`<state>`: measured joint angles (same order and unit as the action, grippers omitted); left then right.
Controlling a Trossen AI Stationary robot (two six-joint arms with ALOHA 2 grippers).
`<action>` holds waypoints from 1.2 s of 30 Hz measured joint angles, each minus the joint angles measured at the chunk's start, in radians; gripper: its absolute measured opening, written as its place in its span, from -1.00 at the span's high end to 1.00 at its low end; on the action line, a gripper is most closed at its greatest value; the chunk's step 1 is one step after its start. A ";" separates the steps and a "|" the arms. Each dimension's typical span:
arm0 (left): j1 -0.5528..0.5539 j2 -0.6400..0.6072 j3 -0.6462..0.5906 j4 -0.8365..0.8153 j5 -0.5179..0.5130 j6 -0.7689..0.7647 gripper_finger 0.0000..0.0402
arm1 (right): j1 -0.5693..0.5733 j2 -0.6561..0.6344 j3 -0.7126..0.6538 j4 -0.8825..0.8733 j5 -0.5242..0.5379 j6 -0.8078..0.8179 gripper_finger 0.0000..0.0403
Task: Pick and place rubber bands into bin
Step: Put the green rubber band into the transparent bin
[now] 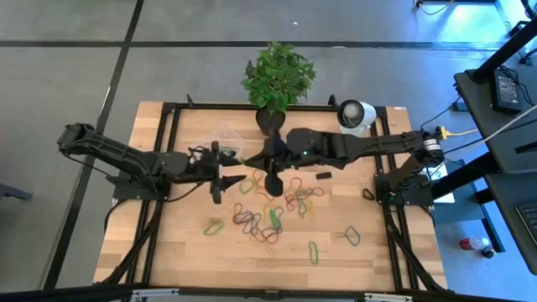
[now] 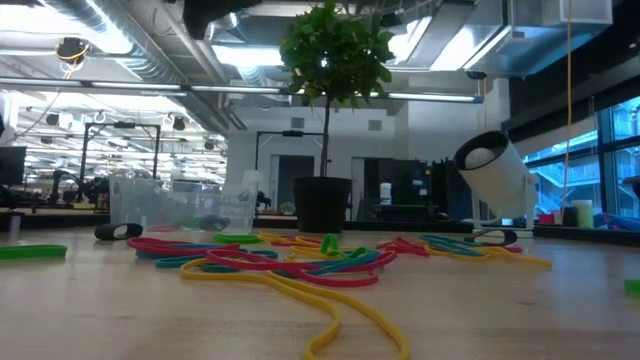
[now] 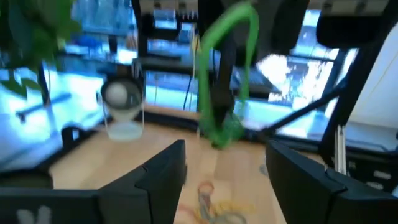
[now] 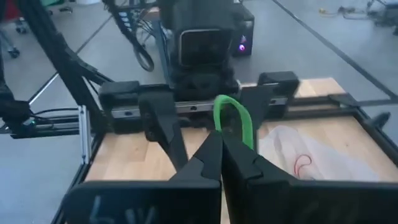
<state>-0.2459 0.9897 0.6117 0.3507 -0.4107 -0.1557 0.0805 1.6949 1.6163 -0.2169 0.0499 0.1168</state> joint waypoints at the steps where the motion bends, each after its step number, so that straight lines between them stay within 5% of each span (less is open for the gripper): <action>1: 0.000 0.001 0.000 0.021 0.000 0.019 -0.08 | 0.001 0.003 0.006 -0.003 -0.001 -0.013 1.00; 18: 0.000 0.002 0.000 0.051 0.000 0.038 -0.01 | -0.002 0.022 0.017 -0.005 0.000 0.010 1.00; 36: -0.004 0.020 -0.001 0.079 0.029 0.033 0.81 | 0.000 0.068 0.015 -0.015 -0.008 0.035 1.00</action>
<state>-0.2499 1.0096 0.6107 0.4301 -0.3816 -0.1225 0.0803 1.7630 1.6314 -0.2314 0.0418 0.1520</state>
